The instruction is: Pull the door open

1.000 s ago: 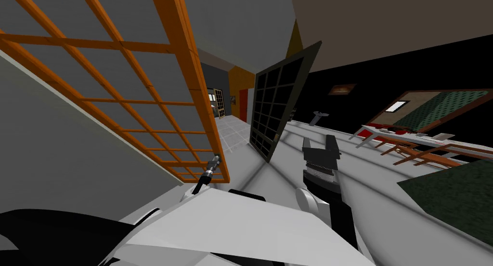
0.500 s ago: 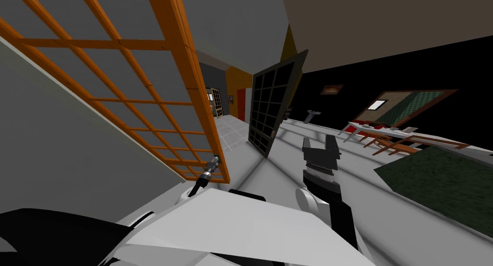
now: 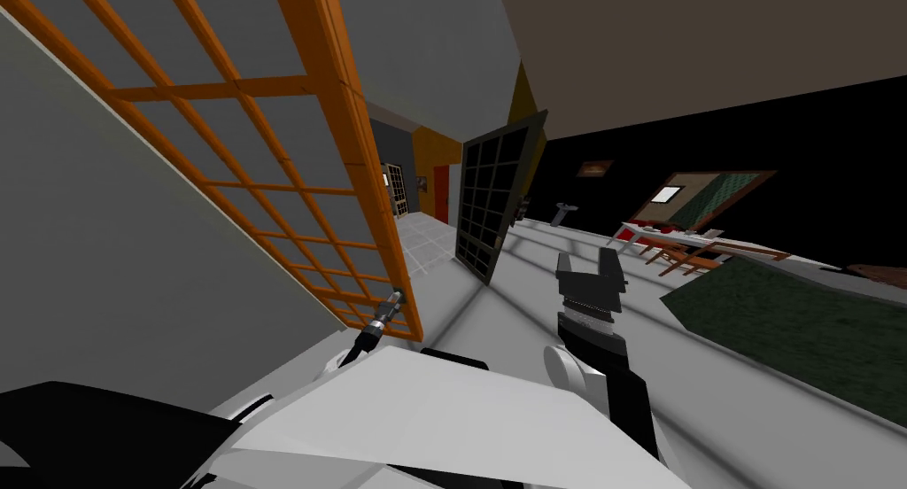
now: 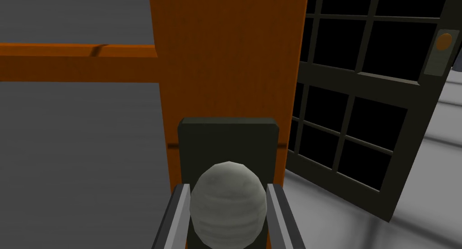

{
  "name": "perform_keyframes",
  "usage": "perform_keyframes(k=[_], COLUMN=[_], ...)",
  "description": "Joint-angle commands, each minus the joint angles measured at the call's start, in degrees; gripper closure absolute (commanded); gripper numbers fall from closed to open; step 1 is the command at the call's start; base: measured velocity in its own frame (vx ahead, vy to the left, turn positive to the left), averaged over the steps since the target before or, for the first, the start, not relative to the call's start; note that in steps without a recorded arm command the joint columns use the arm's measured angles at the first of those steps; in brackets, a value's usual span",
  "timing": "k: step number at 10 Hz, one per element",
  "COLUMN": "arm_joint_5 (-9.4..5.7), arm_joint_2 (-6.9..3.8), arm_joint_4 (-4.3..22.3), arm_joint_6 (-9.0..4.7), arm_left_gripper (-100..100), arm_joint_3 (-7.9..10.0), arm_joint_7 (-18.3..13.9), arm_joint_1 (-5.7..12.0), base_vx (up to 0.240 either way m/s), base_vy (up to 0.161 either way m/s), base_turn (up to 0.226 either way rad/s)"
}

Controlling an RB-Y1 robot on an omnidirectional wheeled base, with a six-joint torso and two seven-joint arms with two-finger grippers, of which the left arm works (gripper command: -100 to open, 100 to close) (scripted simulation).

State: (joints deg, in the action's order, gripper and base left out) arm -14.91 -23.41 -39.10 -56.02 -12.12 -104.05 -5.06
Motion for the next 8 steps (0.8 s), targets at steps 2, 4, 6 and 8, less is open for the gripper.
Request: perform_keyframes(k=[2, 4, 6, 8], arm_joint_5=[0.52, 1.1, 1.56, 2.09], arm_joint_2=[-0.88, -1.85, -2.62, -3.52], arm_joint_4=[0.31, 0.65, 0.92, 1.23], arm_joint_6=[-1.75, -3.68, -5.22, -7.0], arm_left_gripper=[100, 100, 100, 100], arm_joint_3=[-0.7, -1.48, -2.1, -2.82], arm_joint_7=[-1.06, -2.23, -3.16, -4.24], arm_joint_1=[-0.75, -1.58, -2.25, -3.01], base_vx=[-0.154, -0.205, -0.167, -0.194], base_vy=[0.035, 0.066, 0.048, 0.077], base_turn=[-0.114, -0.133, -0.102, -0.127])
